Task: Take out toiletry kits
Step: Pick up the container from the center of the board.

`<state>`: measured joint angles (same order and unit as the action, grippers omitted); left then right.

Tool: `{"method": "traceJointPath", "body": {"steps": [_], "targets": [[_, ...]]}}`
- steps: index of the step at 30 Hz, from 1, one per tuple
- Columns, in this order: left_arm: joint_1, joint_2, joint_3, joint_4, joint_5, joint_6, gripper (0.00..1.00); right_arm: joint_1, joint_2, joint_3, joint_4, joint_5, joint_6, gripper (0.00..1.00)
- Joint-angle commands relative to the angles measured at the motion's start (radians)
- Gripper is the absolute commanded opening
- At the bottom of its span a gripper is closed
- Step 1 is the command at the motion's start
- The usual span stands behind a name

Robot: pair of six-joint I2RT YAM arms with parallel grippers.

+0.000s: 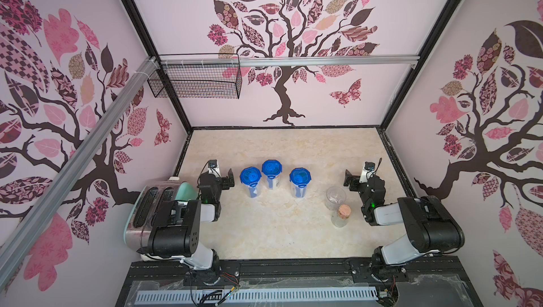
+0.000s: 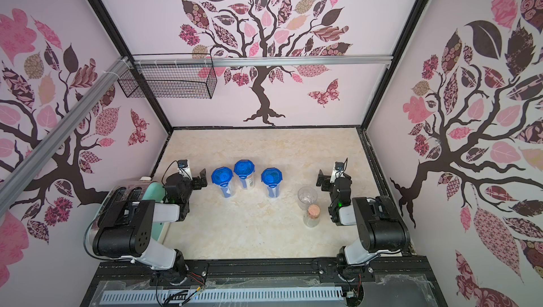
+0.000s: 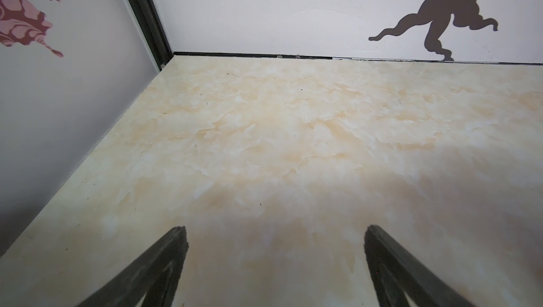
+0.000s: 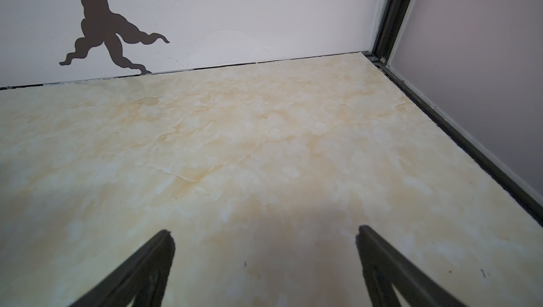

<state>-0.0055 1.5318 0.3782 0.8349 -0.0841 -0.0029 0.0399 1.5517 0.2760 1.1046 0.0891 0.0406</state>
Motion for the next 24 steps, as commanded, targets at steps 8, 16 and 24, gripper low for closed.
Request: {"method": "traceJointPath", "body": {"steps": [8,16,24], "targets": [[-0.128,-0.308,-0.007,-0.136,-0.185,0.017,0.98,0.042,-0.253,-0.014,-0.131,0.046,-0.027,0.99],[-0.138,-0.519,0.103,-0.479,-0.188,-0.157,0.98,0.040,-0.484,-0.050,-0.195,0.046,0.277,0.99],[-0.139,-0.672,0.151,-0.606,-0.199,-0.459,0.98,0.036,-0.771,0.031,-0.536,0.115,0.472,0.99]]}}
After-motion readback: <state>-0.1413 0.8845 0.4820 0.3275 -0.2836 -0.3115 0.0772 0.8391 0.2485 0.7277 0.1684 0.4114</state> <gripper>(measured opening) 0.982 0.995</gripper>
